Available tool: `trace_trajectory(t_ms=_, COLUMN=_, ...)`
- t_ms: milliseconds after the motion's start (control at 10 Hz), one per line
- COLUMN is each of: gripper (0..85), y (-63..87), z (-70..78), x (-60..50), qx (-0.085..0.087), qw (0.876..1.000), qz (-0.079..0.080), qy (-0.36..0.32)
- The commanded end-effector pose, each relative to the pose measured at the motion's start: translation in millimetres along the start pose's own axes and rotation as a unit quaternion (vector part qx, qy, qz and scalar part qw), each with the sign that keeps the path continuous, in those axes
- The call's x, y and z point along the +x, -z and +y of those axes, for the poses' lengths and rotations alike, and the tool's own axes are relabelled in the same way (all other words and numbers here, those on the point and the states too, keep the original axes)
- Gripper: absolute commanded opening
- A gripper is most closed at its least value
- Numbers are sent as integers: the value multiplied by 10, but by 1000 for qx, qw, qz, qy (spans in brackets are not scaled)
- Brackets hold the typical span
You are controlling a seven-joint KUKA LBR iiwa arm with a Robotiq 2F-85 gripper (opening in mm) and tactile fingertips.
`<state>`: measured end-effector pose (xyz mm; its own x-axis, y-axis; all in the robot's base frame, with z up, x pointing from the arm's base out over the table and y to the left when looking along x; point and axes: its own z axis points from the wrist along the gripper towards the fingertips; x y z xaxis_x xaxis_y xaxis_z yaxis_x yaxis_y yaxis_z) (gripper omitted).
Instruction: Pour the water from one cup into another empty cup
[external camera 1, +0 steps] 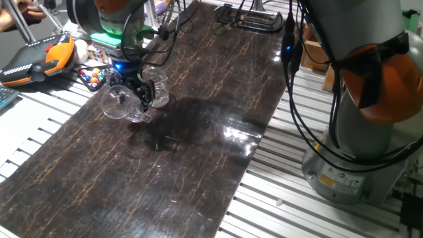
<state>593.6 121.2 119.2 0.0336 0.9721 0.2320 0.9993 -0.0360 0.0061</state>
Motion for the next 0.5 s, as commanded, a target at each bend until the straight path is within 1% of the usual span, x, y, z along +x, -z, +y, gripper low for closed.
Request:
trace_trajectory(t_ms=0, gripper=7, y=-1, z=0, x=1, qx=3, qw=1000, qz=1, qy=3)
trace_trajectory(t_ms=100, gripper=7, y=-1, z=0, x=1, qx=4, qw=1000, qz=3, qy=3)
trace_trajectory(t_ms=200, gripper=7, y=-40, z=1, x=33, qx=4, qw=1000, qz=20, qy=-5)
trace_trajectory(t_ms=300, gripper=7, y=-107, z=-2, x=104, qx=2, qw=1000, qz=30, qy=-10)
trace_trajectory(t_ms=400, gripper=7, y=-173, z=4, x=176, qx=-1, qw=1000, qz=30, qy=-11)
